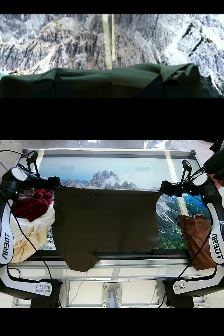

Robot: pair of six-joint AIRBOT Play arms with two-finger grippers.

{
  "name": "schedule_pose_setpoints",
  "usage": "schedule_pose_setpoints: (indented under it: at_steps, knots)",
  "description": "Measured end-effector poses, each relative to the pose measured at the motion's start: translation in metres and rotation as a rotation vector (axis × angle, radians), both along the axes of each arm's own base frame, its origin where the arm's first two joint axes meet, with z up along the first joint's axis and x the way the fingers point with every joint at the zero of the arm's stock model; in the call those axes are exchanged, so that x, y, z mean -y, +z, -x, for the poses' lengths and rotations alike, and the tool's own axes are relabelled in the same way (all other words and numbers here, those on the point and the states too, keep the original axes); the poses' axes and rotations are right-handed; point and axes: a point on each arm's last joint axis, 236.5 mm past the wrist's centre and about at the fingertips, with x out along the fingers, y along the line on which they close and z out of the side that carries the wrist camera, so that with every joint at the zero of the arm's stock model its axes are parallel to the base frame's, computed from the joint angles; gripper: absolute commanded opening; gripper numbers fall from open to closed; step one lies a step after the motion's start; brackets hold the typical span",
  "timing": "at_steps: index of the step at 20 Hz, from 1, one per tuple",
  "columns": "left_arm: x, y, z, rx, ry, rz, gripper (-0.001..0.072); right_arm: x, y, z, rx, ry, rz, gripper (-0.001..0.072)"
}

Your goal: Fold the shirts.

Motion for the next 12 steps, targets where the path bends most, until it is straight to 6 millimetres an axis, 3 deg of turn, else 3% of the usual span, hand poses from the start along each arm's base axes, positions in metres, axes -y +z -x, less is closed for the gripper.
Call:
schedule_pose_setpoints:
  at_steps: [4, 8, 12]
  knots:
    - [-0.007, -0.038, 0.027, -0.140, -0.036, -0.064, 0.0013, -0.008, -0.020, 0.019, -0.091, 0.055, 0.029, 0.0008]
    - [-0.016, -0.091, 0.070, -0.317, -0.067, -0.120, 0.0013, -0.024, -0.058, 0.048, -0.203, 0.118, 0.063, 0.0008]
    - [-0.013, -0.130, 0.106, -0.440, -0.088, -0.128, 0.0014, -0.029, -0.092, 0.073, -0.283, 0.135, 0.078, 0.0010]
